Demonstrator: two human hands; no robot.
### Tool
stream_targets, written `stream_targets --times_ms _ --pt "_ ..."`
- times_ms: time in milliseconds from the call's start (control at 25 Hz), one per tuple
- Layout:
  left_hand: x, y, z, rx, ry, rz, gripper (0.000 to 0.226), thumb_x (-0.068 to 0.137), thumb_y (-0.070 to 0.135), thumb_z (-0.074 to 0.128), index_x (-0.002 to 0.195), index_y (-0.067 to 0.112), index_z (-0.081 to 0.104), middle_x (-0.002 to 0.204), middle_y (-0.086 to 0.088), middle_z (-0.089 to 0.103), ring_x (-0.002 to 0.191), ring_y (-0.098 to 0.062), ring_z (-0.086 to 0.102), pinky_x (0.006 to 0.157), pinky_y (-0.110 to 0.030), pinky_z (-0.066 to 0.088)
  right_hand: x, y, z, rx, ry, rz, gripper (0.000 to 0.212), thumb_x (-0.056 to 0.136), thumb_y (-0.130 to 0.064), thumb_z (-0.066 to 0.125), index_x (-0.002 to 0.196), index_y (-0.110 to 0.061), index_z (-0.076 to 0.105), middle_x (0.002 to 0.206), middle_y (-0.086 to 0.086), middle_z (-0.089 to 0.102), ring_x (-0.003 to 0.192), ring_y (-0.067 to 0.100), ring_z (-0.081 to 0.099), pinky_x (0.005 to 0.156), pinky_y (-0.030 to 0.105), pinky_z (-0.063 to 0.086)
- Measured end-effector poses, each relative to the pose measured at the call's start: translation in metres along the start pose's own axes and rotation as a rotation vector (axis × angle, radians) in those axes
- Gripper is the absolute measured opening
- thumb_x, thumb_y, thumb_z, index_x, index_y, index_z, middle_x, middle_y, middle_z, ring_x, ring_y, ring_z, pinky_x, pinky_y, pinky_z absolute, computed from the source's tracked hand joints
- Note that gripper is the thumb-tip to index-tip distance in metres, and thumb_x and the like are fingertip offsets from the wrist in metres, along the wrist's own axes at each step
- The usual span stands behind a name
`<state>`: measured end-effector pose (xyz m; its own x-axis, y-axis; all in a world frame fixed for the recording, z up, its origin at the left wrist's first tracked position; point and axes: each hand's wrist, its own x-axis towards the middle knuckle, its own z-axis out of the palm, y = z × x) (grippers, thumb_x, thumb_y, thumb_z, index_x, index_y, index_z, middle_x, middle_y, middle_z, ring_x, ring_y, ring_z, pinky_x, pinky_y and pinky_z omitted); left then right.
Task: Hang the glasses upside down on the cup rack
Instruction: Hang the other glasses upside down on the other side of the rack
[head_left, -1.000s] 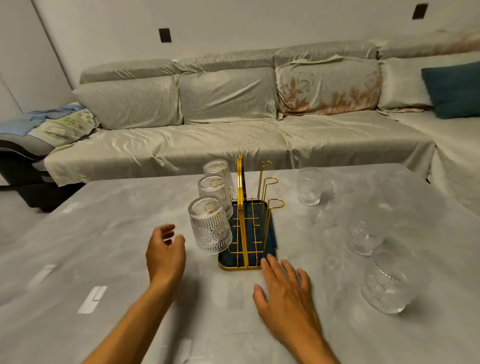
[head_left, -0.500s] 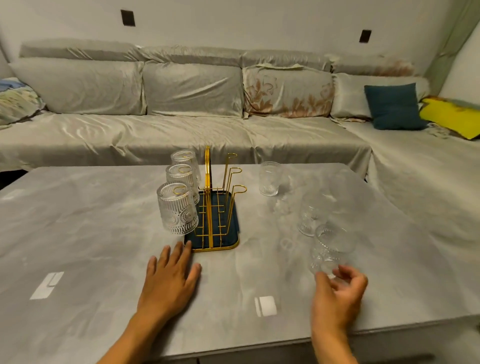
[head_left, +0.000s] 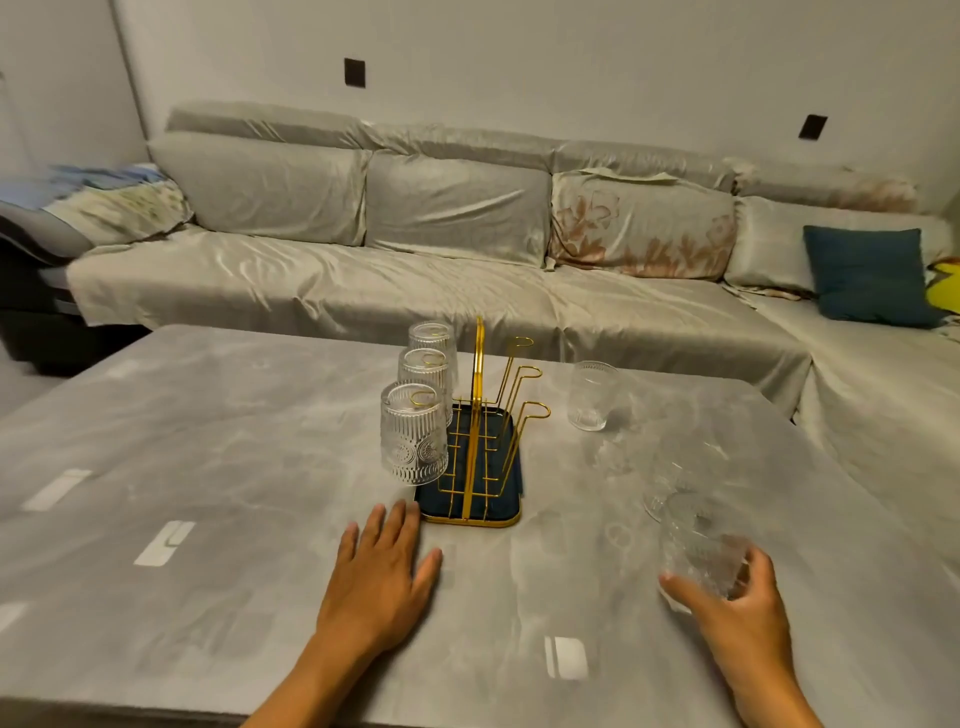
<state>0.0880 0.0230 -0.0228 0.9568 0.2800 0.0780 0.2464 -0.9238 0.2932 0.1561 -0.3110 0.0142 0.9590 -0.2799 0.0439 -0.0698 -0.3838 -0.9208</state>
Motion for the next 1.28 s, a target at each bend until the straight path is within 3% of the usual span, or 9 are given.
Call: stream_targets --times_ms 200,320,480,600,760,920,1280 --pt "0.001 -0.002 0.004 0.061 -0.011 -0.145 0.079 0.082 0.076 0.001 0.152 0.039 -0.004 0.164 -0.001 -0.010 0.148 -0.029 -0.016 0.112 -0.059 -0.014 0.003 -0.071 -0.002 0.044 -0.154 -0.291 0.080 0.053 -0.046 0.089 0.120 -0.042 0.046 0.120 -0.003 0.057 0.093 0.009 0.058 0.064 0.020 0.048" --pt "0.002 -0.002 0.003 0.064 -0.022 -0.139 0.080 0.080 0.078 -0.001 0.151 0.041 -0.005 0.164 -0.001 -0.010 0.148 -0.029 -0.017 0.115 -0.059 -0.011 0.014 -0.128 0.004 0.233 -0.116 -0.400 0.076 0.055 -0.041 0.088 0.119 -0.034 0.046 0.117 0.005 0.060 0.094 0.022 0.064 0.074 0.036 0.056" --pt "0.003 -0.010 0.000 0.090 -0.044 -0.081 0.086 0.073 0.084 -0.006 0.149 0.045 -0.010 0.163 0.001 -0.012 0.148 -0.027 -0.017 0.116 -0.055 -0.011 0.027 -0.183 0.011 0.418 0.024 -0.477 0.061 0.054 -0.052 0.087 0.100 -0.039 0.050 0.094 -0.002 0.064 0.079 0.011 0.064 0.073 0.040 0.057" --pt "0.002 -0.014 0.000 0.064 -0.015 -0.069 0.086 0.071 0.087 -0.007 0.147 0.049 -0.012 0.162 0.005 -0.013 0.148 -0.024 -0.017 0.117 -0.052 -0.013 0.032 -0.192 0.021 0.303 0.083 -0.611 0.048 0.064 -0.054 0.081 0.102 -0.042 0.055 0.098 -0.004 0.067 0.086 0.011 0.065 0.073 0.033 0.055" --pt "0.002 -0.015 0.004 0.063 -0.007 -0.074 0.085 0.071 0.088 -0.006 0.146 0.050 -0.013 0.162 0.006 -0.015 0.147 -0.022 -0.019 0.117 -0.052 -0.014 0.035 -0.188 0.048 0.082 0.019 -0.704 0.047 0.073 -0.046 0.077 0.114 -0.026 0.066 0.108 -0.005 0.070 0.095 0.006 0.063 0.078 0.010 0.047" --pt "0.003 -0.014 0.003 0.053 -0.006 -0.080 0.085 0.071 0.088 -0.006 0.146 0.051 -0.012 0.162 0.007 -0.015 0.147 -0.022 -0.021 0.116 -0.052 -0.016 0.034 -0.182 0.075 -0.140 -0.041 -0.821 0.053 0.076 -0.044 0.075 0.122 -0.020 0.063 0.120 0.004 0.066 0.107 0.022 0.056 0.087 0.033 0.047" --pt "0.002 -0.013 0.001 0.059 -0.015 -0.082 0.086 0.070 0.088 -0.006 0.147 0.050 -0.012 0.161 0.006 -0.017 0.147 -0.022 -0.021 0.116 -0.053 -0.015 0.030 -0.157 0.110 -0.339 -0.147 -0.844 0.050 0.077 -0.037 0.074 0.121 -0.016 0.064 0.119 0.007 0.066 0.106 0.029 0.050 0.080 0.030 0.037"
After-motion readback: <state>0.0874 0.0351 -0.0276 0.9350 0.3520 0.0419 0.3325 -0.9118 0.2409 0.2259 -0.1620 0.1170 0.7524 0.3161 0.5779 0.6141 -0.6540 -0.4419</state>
